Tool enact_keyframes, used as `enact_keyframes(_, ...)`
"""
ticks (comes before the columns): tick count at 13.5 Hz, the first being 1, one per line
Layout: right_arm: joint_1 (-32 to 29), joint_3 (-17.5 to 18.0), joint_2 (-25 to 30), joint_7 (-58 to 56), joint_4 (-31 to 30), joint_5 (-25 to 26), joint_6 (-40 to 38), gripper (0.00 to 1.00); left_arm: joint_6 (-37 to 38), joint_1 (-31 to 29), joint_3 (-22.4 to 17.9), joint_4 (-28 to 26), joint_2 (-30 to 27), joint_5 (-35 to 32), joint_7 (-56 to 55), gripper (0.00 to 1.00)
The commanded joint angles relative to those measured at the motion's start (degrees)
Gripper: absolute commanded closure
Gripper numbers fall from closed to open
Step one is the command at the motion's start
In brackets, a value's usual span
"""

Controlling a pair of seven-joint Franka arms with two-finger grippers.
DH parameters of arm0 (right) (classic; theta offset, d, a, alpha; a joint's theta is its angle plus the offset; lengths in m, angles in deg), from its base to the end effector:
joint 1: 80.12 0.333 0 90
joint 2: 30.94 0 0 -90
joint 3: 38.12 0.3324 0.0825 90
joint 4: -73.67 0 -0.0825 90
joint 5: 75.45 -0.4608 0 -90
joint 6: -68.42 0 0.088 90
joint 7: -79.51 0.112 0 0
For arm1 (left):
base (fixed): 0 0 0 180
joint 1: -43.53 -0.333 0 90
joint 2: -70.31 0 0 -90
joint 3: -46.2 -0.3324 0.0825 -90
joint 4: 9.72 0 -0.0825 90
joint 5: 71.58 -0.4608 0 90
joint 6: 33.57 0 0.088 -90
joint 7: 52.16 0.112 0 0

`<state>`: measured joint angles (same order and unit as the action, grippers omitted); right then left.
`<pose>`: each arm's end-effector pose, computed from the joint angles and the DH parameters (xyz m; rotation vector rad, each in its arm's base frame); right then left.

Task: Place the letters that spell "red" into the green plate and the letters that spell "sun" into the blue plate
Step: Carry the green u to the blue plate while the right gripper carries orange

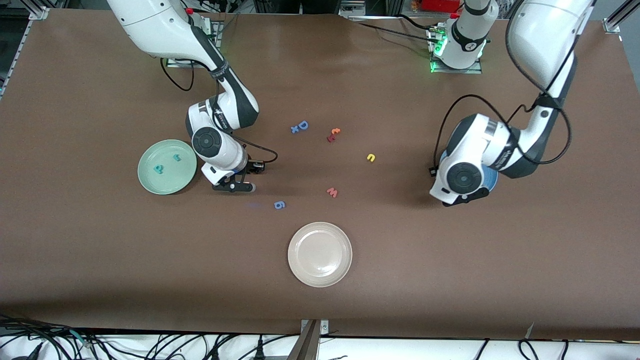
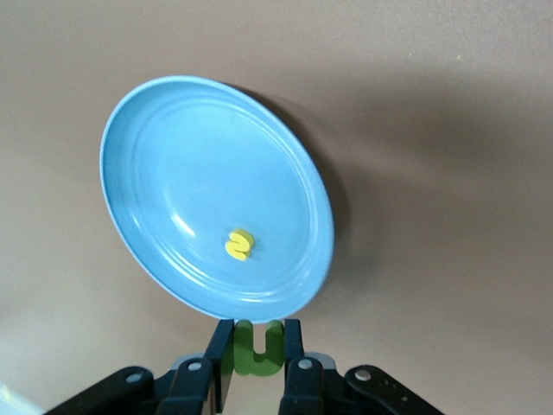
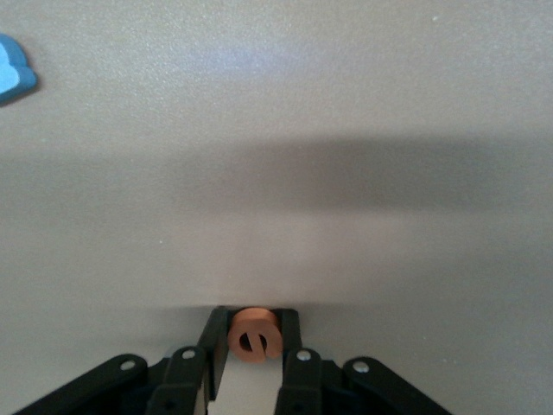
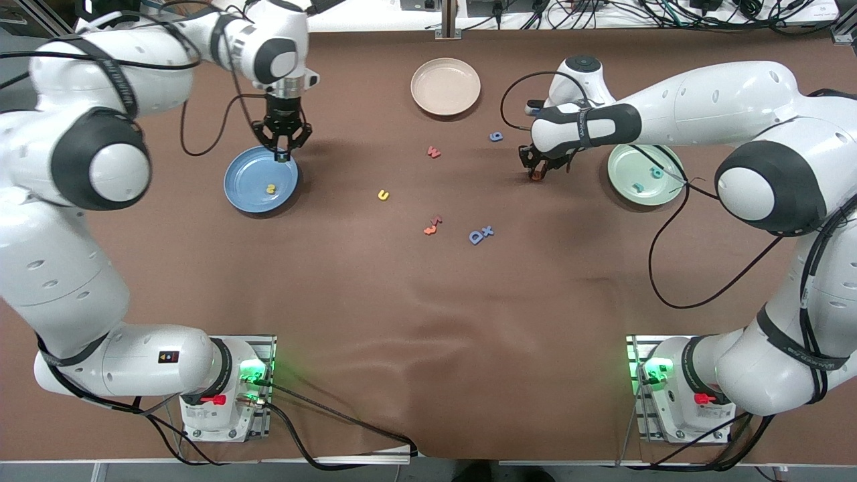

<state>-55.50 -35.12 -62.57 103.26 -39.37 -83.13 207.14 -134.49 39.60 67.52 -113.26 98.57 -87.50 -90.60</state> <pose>0.5791 0.3049 0.1246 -3.0783 0.0681 0.2188 0.6317 -0.1636 0.2186 -2.7684 -0.3351 0.5724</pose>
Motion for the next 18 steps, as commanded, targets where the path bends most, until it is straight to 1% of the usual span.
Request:
enact_keyframes(1,-0.5,-2.9,4.1,-1.4,0.9,0.1,-7.0,0.76,-13.7,-12.3,8.0,-15.3,-8.5,-1.4,6.2,0.72)
enact_keyframes(2,-0.5,-4.5,5.2,-1.9,1.9,0.1,-10.7,0.76,-20.0,-16.9,11.4,-20.1,-10.0,-1.7,6.9,0.72)
enact_keyframes(3,-0.5,-5.8,6.0,-2.1,2.7,0.1,-13.6,0.76,-25.8,-20.9,13.7,-24.2,-11.1,-2.3,7.4,0.72)
enact_keyframes(4,-0.5,-7.3,7.0,-2.3,3.1,0.1,-15.9,0.76,-30.7,-23.5,14.8,-27.0,-11.5,-2.4,8.5,0.73)
enact_keyframes(5,-0.5,-9.4,7.9,-3.2,3.1,0.1,-17.3,0.76,-32.4,-23.8,14.8,-27.7,-11.1,-2.4,9.6,0.73)
enact_keyframes(6,-0.5,-11.3,8.6,-4.9,3.0,0.2,-19.3,0.76,-32.7,-23.8,14.7,-28.0,-10.9,-3.3,9.7,0.72)
enact_keyframes(8,-0.5,-16.5,9.2,-7.0,3.0,0.2,-23.7,0.76,-32.7,-24.1,14.7,-28.0,-10.3,-5.3,9.3,0.71)
enact_keyframes(9,-0.5,-18.7,9.3,-7.4,2.6,0.3,-25.7,0.76,-32.7,-24.1,14.6,-27.9,-9.5,-5.6,9.2,0.61)
enact_keyframes(10,-0.5,-20.8,9.3,-8.3,2.3,0.3,-26.6,0.76,-32.7,-24.2,14.6,-27.5,-9.3,-6.4,9.2,0.16)
enact_keyframes(11,-0.5,-22.1,9.3,-9.1,1.7,0.3,-27.1,0.76,-32.4,-24.3,14.6,-27.2,-9.2,-6.4,9.1,0.0)
enact_keyframes(12,-0.5,-23.3,9.3,-9.6,0.5,0.3,-27.1,0.76,-32.1,-24.1,14.8,-27.1,-9.4,-6.4,8.8,0.0)
enact_keyframes(15,-0.5,-25.4,10.3,-9.6,-4.4,0.3,-27.0,0.76,-31.9,-23.2,15.5,-26.2,-9.4,-5.7,7.3,0.0)
enact_keyframes(16,-0.5,-26.0,10.3,-9.7,-5.9,0.3,-26.8,0.76,-31.9,-21.9,16.9,-25.4,-9.2,-5.6,5.3,0.0)
enact_keyframes(18,-0.5,-27.3,10.1,-11.0,-7.6,0.3,-25.8,0.76,-31.9,-16.7,17.7,-23.3,-8.0,-5.5,1.0,0.0)
